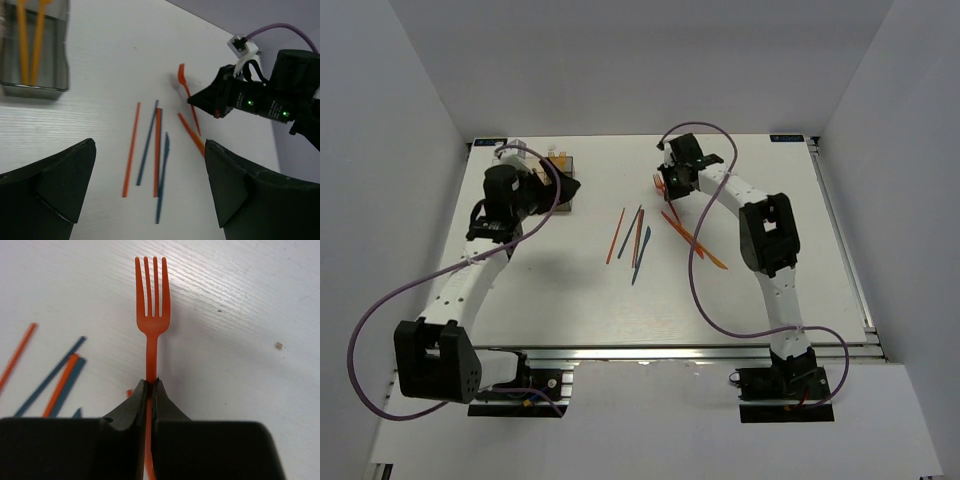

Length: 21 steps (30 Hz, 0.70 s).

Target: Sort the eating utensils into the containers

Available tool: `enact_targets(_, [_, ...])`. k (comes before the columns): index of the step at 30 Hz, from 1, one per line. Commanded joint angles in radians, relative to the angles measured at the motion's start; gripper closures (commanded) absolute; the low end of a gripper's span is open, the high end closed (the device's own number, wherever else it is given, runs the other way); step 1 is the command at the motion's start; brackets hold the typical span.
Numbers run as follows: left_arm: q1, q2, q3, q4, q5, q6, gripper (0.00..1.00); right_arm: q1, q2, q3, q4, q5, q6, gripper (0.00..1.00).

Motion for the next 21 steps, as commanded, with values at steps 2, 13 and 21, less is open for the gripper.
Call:
enact_targets(2, [-0.073,-0.002,-0.076,0.381,0.161,-0.186,0.02,-0.003,-0.307,-0.129,0.147,-0.118,0.143,1.00])
enact_targets(13, [-0.255,0.142,-0.070,0.620,0.141,-0.298,0.02,0.108,-0.772,-0.624,0.339,-0.314,0.326,1.00])
enact_targets(21, [-0.305,0.219,-0.039,0.701,0.164,-0.330,0.15,0.192,-0.826,-0.625,0.316,-0.262,0.315,1.00])
